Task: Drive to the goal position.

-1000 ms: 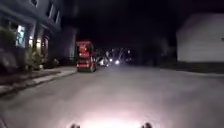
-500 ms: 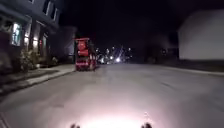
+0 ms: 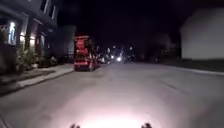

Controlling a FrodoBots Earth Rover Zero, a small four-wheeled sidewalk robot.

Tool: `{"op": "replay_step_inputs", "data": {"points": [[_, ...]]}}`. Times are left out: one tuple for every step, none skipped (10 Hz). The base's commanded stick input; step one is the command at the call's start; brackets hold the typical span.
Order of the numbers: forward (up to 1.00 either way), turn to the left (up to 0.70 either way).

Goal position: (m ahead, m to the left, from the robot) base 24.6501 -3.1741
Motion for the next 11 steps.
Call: {"op": "replay_step_inputs", "data": {"points": [[0.7,0.0],[0.7,0.0],[0.7,0.0],[0.7,0.0],[0.7,0.0],[0.7,0.0],[0.7,0.0],[0.7,0.0],[0.7,0.0],[0.7,0.0],[0.7,-0.27]]}}
